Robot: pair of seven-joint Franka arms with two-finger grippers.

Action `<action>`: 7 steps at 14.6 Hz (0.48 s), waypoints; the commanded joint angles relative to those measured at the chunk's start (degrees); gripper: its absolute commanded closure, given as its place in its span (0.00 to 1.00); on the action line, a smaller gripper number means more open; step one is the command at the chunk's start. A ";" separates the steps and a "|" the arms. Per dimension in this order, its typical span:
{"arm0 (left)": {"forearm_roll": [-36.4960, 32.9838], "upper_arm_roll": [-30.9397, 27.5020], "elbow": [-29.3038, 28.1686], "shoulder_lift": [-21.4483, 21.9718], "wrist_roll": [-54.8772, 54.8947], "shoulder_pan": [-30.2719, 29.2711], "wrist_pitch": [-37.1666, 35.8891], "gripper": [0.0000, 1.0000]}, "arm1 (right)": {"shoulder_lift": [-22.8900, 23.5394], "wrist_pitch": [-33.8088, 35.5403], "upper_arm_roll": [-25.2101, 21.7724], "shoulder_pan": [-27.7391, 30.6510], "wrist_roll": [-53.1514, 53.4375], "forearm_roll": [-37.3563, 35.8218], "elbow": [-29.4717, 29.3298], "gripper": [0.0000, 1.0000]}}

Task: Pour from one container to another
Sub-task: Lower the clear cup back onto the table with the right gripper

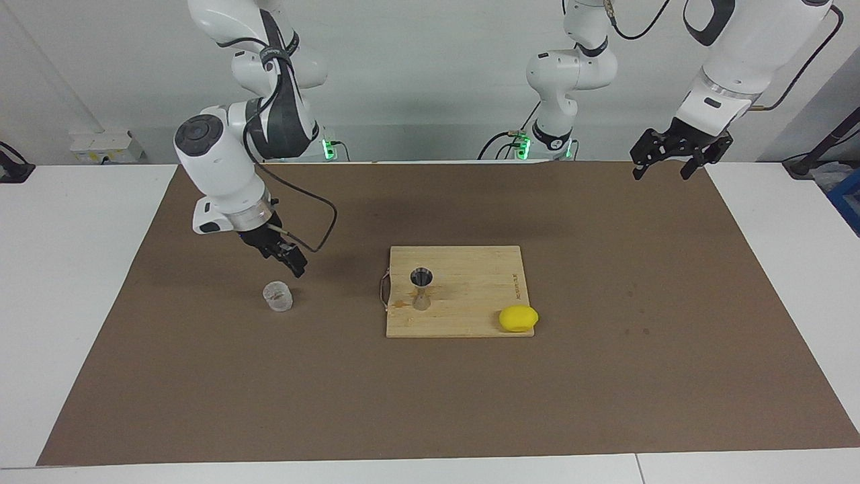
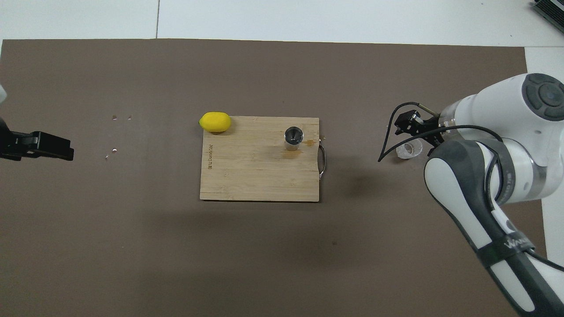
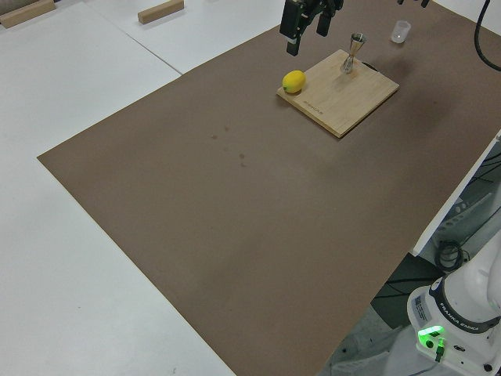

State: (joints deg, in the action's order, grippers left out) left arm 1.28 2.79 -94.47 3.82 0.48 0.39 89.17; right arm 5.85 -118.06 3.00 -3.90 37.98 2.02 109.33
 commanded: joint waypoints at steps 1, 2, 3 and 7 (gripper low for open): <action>-1.02 0.37 -0.98 1.19 0.14 -0.47 -0.49 0.00 | -4.61 6.23 -0.10 -0.32 -8.68 -2.81 -2.26 0.00; -1.11 0.46 -0.98 1.19 0.14 -0.47 -0.49 0.00 | -5.06 8.96 -0.10 -0.32 -12.98 -2.90 -4.01 0.00; -1.11 0.46 -0.98 1.19 0.14 -0.47 -0.49 0.00 | -5.15 11.33 -0.10 -0.23 -15.55 -2.82 -5.95 0.00; -1.11 0.46 -0.98 1.19 0.14 -0.47 -0.49 0.00 | -5.15 18.99 -0.54 0.38 -18.90 -2.99 -12.55 0.00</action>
State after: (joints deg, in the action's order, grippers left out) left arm 1.28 2.79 -94.47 3.82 0.48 0.39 89.17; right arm -0.38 -102.19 2.53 -4.11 21.80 0.32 100.25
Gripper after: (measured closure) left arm 0.000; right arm 0.000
